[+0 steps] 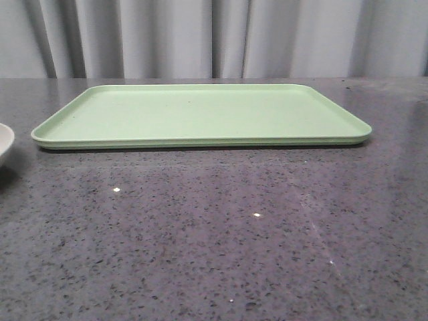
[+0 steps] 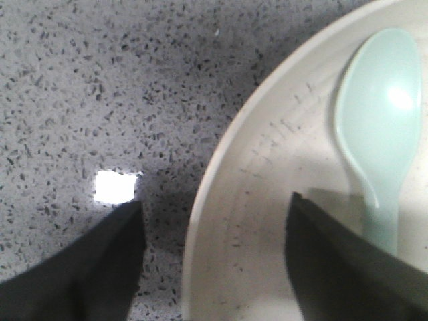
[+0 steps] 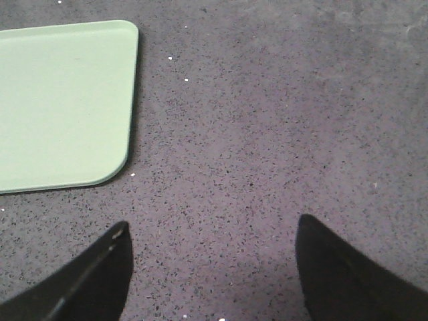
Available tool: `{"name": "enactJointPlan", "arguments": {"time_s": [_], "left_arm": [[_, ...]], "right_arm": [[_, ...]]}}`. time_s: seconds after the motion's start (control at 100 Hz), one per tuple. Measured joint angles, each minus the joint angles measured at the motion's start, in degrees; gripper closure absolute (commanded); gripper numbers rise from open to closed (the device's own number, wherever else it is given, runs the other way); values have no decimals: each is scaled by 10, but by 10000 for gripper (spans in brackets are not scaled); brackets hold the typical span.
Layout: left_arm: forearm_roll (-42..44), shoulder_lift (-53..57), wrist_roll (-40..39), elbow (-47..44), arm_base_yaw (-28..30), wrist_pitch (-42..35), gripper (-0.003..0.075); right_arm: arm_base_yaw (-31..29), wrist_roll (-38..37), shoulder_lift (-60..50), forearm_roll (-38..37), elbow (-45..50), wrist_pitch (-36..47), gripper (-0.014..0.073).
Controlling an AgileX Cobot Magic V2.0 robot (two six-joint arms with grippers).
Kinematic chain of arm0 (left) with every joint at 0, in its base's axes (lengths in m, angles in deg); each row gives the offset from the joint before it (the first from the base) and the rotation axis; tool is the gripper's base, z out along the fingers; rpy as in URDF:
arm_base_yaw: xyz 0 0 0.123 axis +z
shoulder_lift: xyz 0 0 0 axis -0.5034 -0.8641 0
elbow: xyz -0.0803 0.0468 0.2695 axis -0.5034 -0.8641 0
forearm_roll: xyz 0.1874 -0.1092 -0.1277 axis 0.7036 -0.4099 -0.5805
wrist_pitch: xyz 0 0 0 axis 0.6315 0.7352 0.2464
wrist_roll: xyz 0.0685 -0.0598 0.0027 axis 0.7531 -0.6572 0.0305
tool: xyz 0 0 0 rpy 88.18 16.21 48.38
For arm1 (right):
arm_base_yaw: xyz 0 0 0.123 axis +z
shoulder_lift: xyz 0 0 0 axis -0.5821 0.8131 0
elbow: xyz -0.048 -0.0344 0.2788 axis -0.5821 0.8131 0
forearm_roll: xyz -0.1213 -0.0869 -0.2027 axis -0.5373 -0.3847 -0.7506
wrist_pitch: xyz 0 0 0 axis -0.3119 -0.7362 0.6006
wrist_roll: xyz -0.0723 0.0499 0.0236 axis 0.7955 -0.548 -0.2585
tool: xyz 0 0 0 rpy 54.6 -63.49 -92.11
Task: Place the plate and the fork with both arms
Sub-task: 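Lift the plate with the left gripper and carry it over the tray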
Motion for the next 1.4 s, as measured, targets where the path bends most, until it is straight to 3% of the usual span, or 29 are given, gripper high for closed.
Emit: {"name": "enactJointPlan", "arguments": {"time_s": [0.08, 0.19, 0.61, 0.76, 1.03, 1.4], "left_arm": [[0, 0, 0, 1, 0, 4, 578], [1, 0, 0, 3, 0, 7, 741], [-4, 8, 0, 7, 1, 11, 741], [-15, 30, 6, 15, 7, 44, 741], [-109, 83, 78, 70, 38, 82, 741], [-240, 88, 127, 130, 40, 67, 741]], "right_arm": [[0, 0, 0, 0, 0, 0, 73], [0, 0, 0, 0, 0, 0, 73], [0, 0, 0, 0, 0, 0, 73], [0, 0, 0, 0, 0, 0, 73], [0, 0, 0, 0, 0, 0, 73], [0, 0, 0, 0, 0, 0, 73]]}}
